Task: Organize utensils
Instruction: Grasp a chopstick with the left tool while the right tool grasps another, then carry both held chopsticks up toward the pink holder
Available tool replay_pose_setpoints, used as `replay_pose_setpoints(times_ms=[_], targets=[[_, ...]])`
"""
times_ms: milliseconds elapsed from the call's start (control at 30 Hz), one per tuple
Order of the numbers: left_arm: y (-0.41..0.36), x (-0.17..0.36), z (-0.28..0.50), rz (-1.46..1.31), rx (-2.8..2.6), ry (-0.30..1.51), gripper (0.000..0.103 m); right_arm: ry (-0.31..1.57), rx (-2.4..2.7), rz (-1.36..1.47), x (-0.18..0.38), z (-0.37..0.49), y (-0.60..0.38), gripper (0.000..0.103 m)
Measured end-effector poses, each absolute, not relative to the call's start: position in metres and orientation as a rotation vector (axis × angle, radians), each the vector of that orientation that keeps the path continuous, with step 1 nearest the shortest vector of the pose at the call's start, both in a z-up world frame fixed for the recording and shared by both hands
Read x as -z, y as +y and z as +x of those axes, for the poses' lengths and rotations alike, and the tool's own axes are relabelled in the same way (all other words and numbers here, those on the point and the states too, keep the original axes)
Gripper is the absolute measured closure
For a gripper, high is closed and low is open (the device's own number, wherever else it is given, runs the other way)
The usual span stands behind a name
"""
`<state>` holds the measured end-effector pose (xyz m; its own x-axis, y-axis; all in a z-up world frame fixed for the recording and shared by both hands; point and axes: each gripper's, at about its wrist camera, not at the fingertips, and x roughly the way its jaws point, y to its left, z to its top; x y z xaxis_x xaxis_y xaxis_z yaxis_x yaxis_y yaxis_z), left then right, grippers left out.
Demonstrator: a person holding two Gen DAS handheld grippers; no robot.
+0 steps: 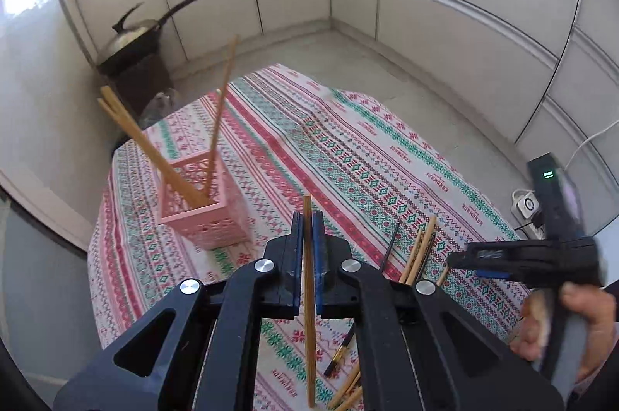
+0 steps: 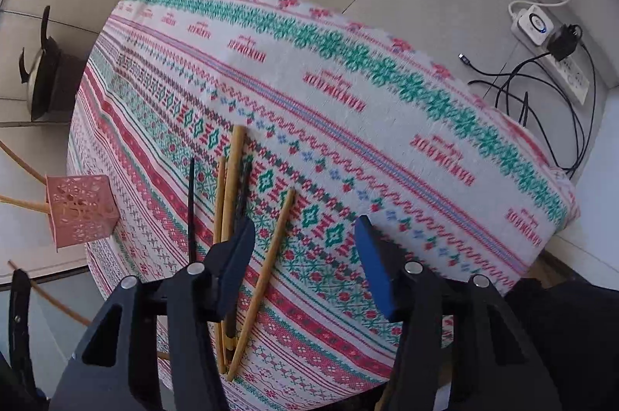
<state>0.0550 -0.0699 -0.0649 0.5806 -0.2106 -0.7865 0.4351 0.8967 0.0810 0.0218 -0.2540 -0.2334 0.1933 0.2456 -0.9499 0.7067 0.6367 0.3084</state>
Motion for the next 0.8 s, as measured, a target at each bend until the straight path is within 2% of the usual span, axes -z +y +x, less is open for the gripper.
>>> replay_pose_setpoints(times_ms=[100, 167, 233, 400, 633, 800], targets=[[-0.062, 0.059, 0.049, 0.272, 0.383, 0.858, 0.099, 1.322, 0.468, 0.800, 0.231, 0.021, -0.237, 0.052], [-0.058, 0.056, 0.049, 0.261, 0.384, 0.850, 0.099, 1.309, 0.491, 0.745, 0.230, 0.022, -0.230, 0.056], [-0.053, 0.054, 0.051, 0.243, 0.378, 0.842, 0.099, 1.294, 0.465, 0.774, 0.233, 0.022, -0.233, 0.094], [-0.039, 0.045, 0.053, 0.194, 0.376, 0.827, 0.099, 1.196, 0.391, 0.853, 0.221, 0.017, -0.249, 0.097], [-0.014, 0.012, 0.040, 0.094, 0.381, 0.746, 0.099, 0.870, 0.239, 0.649, 0.112, 0.001, -0.232, 0.098], [-0.001, -0.014, 0.030, 0.036, 0.372, 0.680, 0.099, 0.731, 0.179, 0.597, 0.057, -0.008, -0.224, 0.098]])
